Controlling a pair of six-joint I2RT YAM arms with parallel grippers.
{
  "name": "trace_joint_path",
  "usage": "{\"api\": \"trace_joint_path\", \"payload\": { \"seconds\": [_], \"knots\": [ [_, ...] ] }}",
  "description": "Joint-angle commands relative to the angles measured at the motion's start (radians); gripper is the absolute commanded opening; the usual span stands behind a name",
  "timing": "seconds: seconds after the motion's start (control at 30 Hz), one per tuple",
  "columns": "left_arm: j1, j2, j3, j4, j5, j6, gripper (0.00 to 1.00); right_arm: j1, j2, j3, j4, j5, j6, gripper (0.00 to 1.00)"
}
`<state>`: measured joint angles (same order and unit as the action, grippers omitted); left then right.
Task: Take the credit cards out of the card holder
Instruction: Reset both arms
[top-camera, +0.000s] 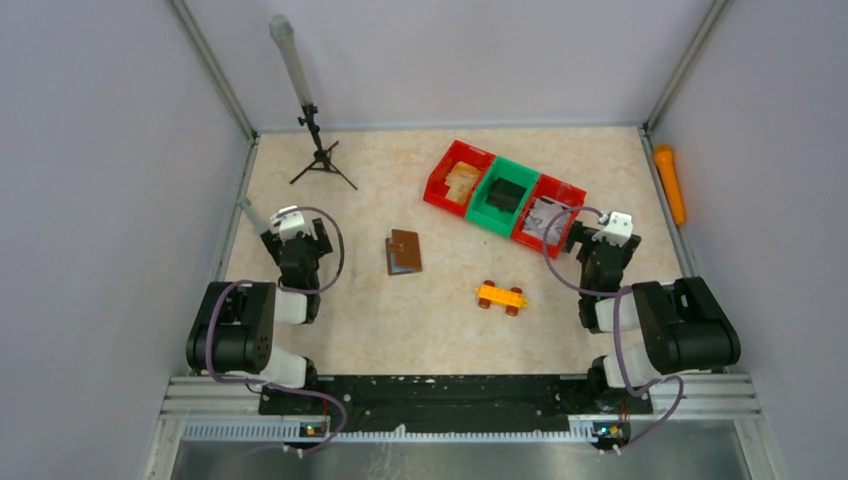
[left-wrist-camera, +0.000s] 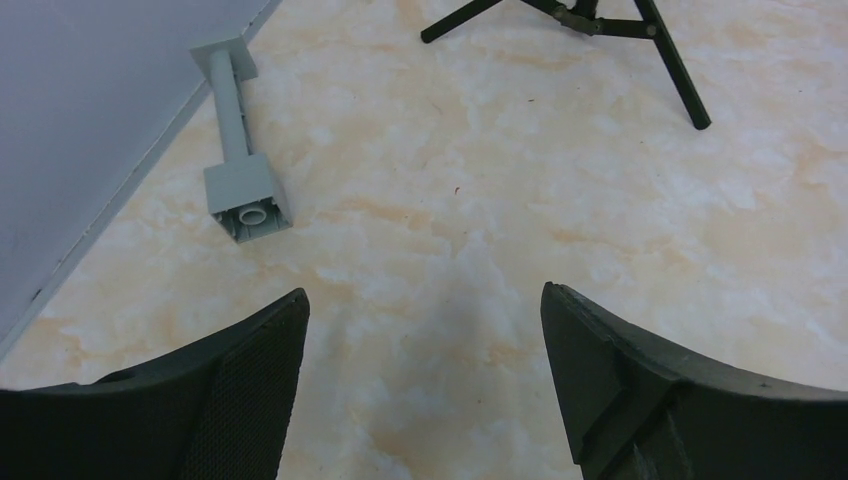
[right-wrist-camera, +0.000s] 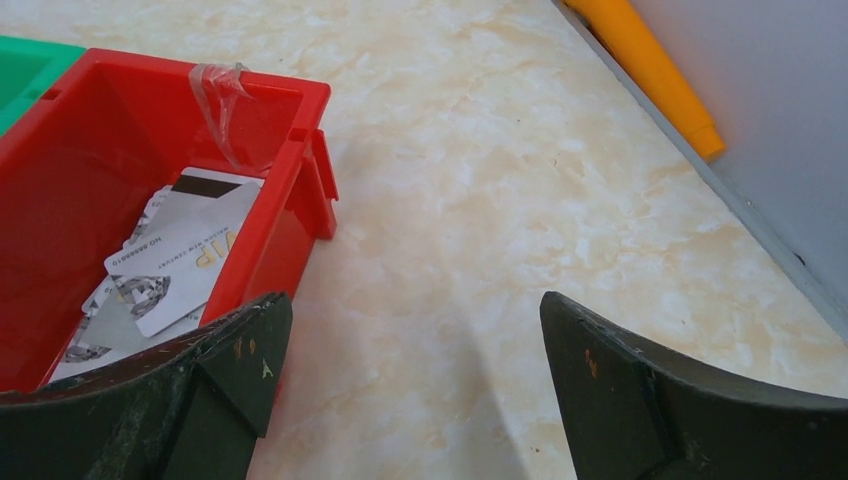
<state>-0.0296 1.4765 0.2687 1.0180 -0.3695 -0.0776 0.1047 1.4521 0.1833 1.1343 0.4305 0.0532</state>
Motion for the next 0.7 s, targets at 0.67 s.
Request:
{"api": "trace_joint_path", "payload": {
  "seconds": [0.67],
  "knots": [
    [0.02, -0.01, 0.025, 0.06, 0.153, 0.047, 0.99, -0.013, 0.011, -0.013, 0.125, -0.028, -0.003, 0.99]
  ]
}}
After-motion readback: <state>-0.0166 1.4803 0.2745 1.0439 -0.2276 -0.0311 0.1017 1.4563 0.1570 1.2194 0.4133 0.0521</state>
